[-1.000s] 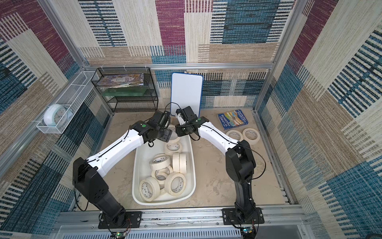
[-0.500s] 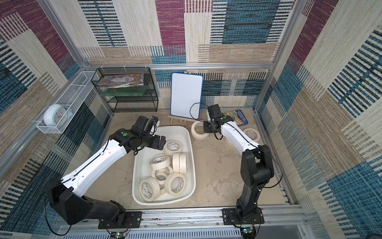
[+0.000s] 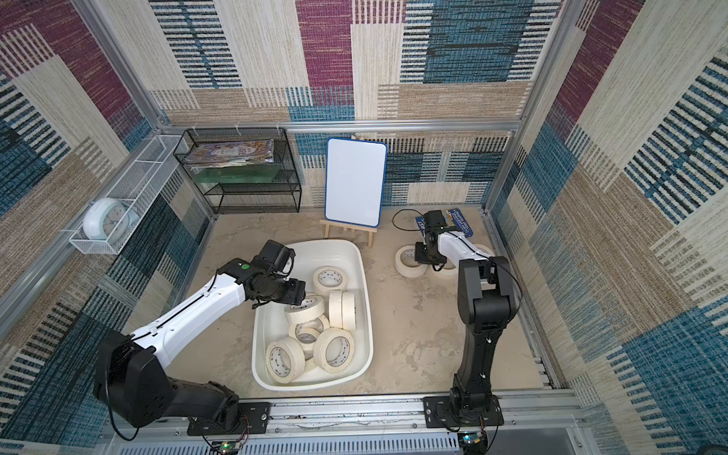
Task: Take out the art tape in the storage box
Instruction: Place the art tape at the center of the board.
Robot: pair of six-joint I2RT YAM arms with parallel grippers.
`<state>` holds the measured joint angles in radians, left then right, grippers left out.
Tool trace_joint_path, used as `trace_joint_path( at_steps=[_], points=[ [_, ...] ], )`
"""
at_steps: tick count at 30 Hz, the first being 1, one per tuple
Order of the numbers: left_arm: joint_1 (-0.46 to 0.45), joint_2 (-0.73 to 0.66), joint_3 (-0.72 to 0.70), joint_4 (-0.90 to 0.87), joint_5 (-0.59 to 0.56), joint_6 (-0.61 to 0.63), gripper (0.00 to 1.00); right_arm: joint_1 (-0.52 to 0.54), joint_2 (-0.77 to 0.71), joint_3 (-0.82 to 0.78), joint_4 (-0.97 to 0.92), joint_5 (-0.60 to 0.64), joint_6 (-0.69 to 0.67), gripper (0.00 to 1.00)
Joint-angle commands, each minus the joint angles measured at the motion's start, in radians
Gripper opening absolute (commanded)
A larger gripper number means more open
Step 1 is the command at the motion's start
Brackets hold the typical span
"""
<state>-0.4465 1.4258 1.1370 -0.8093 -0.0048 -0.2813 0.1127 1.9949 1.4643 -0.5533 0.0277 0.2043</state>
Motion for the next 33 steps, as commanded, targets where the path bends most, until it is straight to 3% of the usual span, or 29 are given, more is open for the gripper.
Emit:
trace_joint_path(
  at_steps=[1, 7, 10, 13, 25, 29, 33],
  points=[
    [0.002, -0.002, 0.001, 0.005, 0.004, -0.007, 0.80, -0.018, 0.031, 0.023, 0.028, -0.014, -0.012, 0.00],
    [0.003, -0.011, -0.011, 0.006, 0.010, -0.012, 0.78, -0.036, 0.039, 0.000, 0.049, 0.001, -0.016, 0.01],
    [0.003, -0.011, -0.018, 0.005, 0.018, -0.013, 0.78, -0.037, 0.029, -0.013, 0.058, -0.002, -0.024, 0.31],
    [0.004, -0.013, -0.022, 0.005, 0.019, -0.015, 0.78, -0.036, 0.000, -0.021, 0.064, -0.013, -0.025, 0.43],
    [0.002, -0.005, -0.032, -0.015, 0.043, -0.027, 0.76, 0.059, -0.265, -0.123, 0.054, -0.073, -0.045, 0.47],
    [0.002, -0.009, -0.060, -0.036, 0.031, -0.036, 0.76, 0.088, -0.312, -0.151, 0.042, -0.106, -0.045, 0.47],
    [0.002, 0.008, -0.095, -0.036, 0.094, -0.056, 0.73, 0.109, -0.324, -0.151, 0.035, -0.097, -0.043, 0.47]
  ],
)
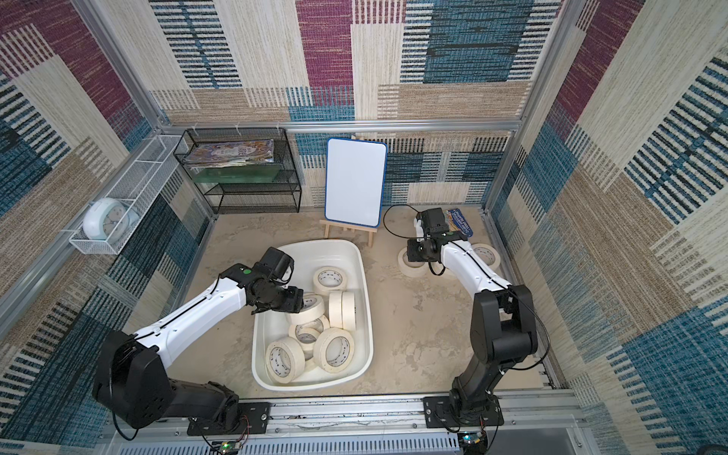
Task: Take out the art tape in the storage box
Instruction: Place the art tape at the center of the board, then pick up the art tape from the storage box.
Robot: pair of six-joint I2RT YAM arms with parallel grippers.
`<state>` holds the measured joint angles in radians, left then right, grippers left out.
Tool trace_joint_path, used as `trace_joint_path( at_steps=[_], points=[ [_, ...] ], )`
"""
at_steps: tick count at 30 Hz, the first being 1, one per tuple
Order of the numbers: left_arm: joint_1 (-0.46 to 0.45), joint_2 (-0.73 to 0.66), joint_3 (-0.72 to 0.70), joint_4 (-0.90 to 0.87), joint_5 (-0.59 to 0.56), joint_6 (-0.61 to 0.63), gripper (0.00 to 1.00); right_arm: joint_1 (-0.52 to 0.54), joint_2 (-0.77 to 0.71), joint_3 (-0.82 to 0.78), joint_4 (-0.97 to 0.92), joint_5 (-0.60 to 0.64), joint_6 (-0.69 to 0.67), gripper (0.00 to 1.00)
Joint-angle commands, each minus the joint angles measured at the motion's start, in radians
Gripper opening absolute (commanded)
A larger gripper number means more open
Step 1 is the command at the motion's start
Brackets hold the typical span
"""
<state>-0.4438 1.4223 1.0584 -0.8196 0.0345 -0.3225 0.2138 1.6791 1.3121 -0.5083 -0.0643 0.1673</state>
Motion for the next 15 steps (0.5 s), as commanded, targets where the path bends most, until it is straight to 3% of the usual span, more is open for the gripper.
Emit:
trace_joint_path(
  at_steps=[1, 4, 11, 15],
  points=[
    [-0.001, 0.017, -0.025, -0.026, 0.075, -0.015, 0.72, 0.010, -0.009, 0.002, -0.010, -0.004, -0.007, 0.47],
    [0.000, 0.032, -0.053, -0.008, 0.125, -0.013, 0.66, 0.016, -0.009, 0.007, -0.013, 0.000, -0.007, 0.47],
    [-0.001, 0.052, -0.044, 0.005, 0.126, -0.003, 0.26, 0.023, -0.015, 0.013, -0.025, 0.011, -0.006, 0.46],
    [-0.001, 0.038, -0.011, -0.015, 0.093, 0.005, 0.22, 0.045, -0.025, 0.013, -0.033, 0.014, -0.004, 0.46]
  ],
)
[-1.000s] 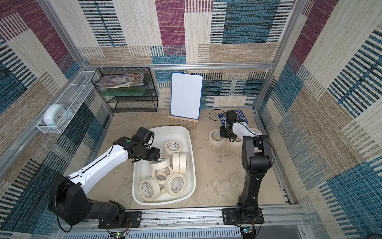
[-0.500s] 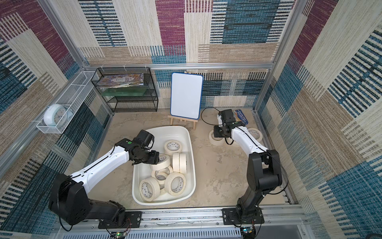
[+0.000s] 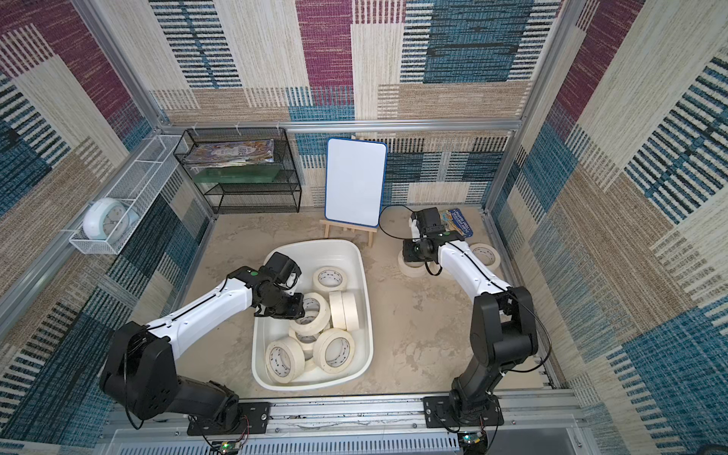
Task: Take out the art tape in the storage box
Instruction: Pick up the art tape from the storage box.
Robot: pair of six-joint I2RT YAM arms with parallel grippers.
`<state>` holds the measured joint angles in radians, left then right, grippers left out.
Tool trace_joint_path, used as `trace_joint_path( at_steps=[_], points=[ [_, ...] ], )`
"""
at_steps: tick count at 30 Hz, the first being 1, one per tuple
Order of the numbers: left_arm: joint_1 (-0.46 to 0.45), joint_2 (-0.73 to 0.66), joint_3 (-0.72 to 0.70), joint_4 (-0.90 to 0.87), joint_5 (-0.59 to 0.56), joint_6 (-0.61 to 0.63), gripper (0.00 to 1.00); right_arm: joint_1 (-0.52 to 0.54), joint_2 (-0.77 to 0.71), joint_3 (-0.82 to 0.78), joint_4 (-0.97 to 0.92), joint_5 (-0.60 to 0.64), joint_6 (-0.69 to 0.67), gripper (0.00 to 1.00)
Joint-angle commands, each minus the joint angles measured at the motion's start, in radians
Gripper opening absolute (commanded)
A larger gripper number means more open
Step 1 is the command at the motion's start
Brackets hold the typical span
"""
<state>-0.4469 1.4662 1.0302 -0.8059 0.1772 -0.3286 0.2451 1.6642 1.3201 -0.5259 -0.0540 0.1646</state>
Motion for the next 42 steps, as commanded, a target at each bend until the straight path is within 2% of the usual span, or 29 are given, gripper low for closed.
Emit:
trace_joint_path(
  at_steps=[1, 3, 8, 14, 19, 26, 34, 39, 42],
  points=[
    [0.002, -0.008, 0.024, -0.034, -0.060, 0.014, 0.19, 0.023, -0.011, 0.007, -0.019, 0.002, 0.001, 0.46],
    [0.003, -0.009, 0.047, -0.048, -0.085, 0.020, 0.15, 0.053, -0.012, 0.012, -0.025, -0.004, 0.003, 0.46],
    [0.003, 0.019, 0.146, -0.084, -0.159, 0.045, 0.15, 0.182, -0.034, 0.046, -0.038, -0.067, 0.022, 0.45],
    [0.003, 0.120, 0.295, -0.102, -0.240, 0.080, 0.12, 0.333, -0.081, 0.073, 0.011, -0.145, 0.097, 0.48],
    [-0.002, 0.179, 0.378, -0.104, -0.257, 0.093, 0.10, 0.420, -0.080, 0.094, 0.051, -0.174, 0.143, 0.51],
    [-0.022, 0.197, 0.427, -0.105, -0.265, 0.095, 0.11, 0.486, 0.026, 0.174, 0.049, -0.162, 0.146, 0.55],
    [-0.032, 0.193, 0.433, -0.105, -0.269, 0.089, 0.12, 0.515, 0.132, 0.244, 0.064, -0.159, 0.151, 0.55],
    [-0.033, 0.198, 0.438, -0.103, -0.271, 0.091, 0.14, 0.524, 0.165, 0.266, 0.055, -0.147, 0.154, 0.48],
    [-0.034, 0.196, 0.443, -0.103, -0.271, 0.090, 0.16, 0.525, 0.167, 0.266, 0.055, -0.123, 0.155, 0.29]
  ],
)
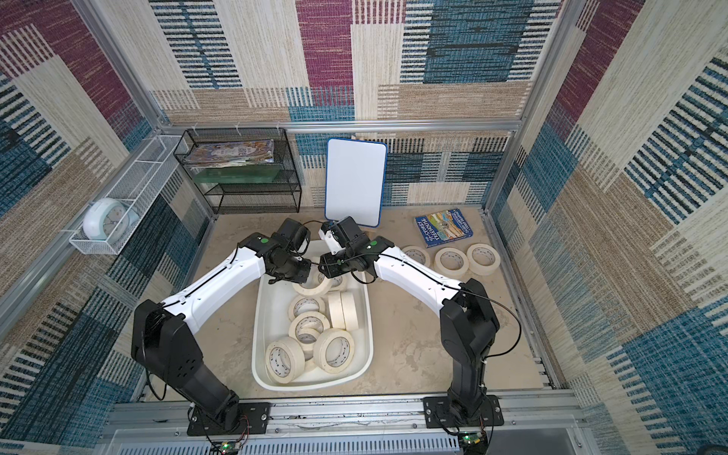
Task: Take out the art tape in the storage box
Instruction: Pick up the art tape from the storage box, then place the art tape at the center of the board.
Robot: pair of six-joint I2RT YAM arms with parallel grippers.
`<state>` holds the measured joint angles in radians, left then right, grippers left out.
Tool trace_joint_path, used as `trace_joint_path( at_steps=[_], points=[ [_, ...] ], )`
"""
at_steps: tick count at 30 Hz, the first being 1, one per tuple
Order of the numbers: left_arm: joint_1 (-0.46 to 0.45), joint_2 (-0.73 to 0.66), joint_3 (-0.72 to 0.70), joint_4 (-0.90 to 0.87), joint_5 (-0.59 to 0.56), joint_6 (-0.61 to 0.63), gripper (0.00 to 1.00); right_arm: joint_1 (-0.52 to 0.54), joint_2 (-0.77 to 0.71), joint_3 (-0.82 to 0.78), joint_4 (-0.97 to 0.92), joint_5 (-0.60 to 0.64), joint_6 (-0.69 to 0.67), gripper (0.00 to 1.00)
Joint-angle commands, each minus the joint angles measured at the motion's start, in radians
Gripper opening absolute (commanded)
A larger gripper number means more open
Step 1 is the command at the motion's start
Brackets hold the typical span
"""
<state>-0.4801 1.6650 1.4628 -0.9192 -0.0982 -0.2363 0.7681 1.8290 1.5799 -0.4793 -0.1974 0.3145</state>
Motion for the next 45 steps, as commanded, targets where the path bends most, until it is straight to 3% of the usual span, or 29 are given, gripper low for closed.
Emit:
trace_joint_path(
  at_steps=[1, 5, 9, 11, 12, 16, 21, 27, 35, 40, 45],
  points=[
    [-0.002, -0.006, 0.011, 0.011, 0.005, -0.002, 0.16, 0.002, 0.004, 0.006, 0.008, 0.027, 0.005, 0.21],
    [-0.003, -0.023, 0.005, 0.017, 0.009, 0.002, 0.20, 0.002, 0.011, 0.016, 0.008, 0.052, 0.003, 0.01],
    [-0.003, -0.070, -0.025, 0.057, 0.028, 0.008, 0.33, 0.001, 0.024, 0.032, -0.005, 0.080, -0.002, 0.00],
    [-0.003, -0.104, -0.050, 0.092, 0.052, 0.014, 0.31, 0.000, 0.028, 0.041, -0.011, 0.093, -0.004, 0.00],
    [-0.003, -0.125, -0.062, 0.112, 0.062, 0.014, 0.36, 0.001, 0.031, 0.046, -0.016, 0.101, -0.005, 0.00],
    [-0.003, -0.212, -0.112, 0.177, 0.065, 0.014, 0.74, -0.003, 0.035, 0.050, -0.027, 0.131, -0.005, 0.00],
    [-0.002, -0.318, -0.166, 0.214, 0.005, -0.001, 0.93, -0.032, 0.012, 0.029, -0.030, 0.147, -0.008, 0.00],
    [0.034, -0.421, -0.219, 0.200, -0.049, -0.025, 0.96, -0.112, -0.074, -0.021, -0.029, 0.206, -0.007, 0.00],
    [0.163, -0.454, -0.338, 0.186, 0.009, -0.065, 0.96, -0.309, -0.173, -0.102, -0.026, 0.266, -0.035, 0.00],
    [0.198, -0.433, -0.434, 0.220, 0.048, -0.090, 0.96, -0.413, -0.099, -0.088, -0.049, 0.288, -0.076, 0.00],
    [0.226, -0.420, -0.496, 0.271, 0.046, -0.104, 0.96, -0.434, 0.016, -0.037, -0.051, 0.254, -0.102, 0.00]
  ],
)
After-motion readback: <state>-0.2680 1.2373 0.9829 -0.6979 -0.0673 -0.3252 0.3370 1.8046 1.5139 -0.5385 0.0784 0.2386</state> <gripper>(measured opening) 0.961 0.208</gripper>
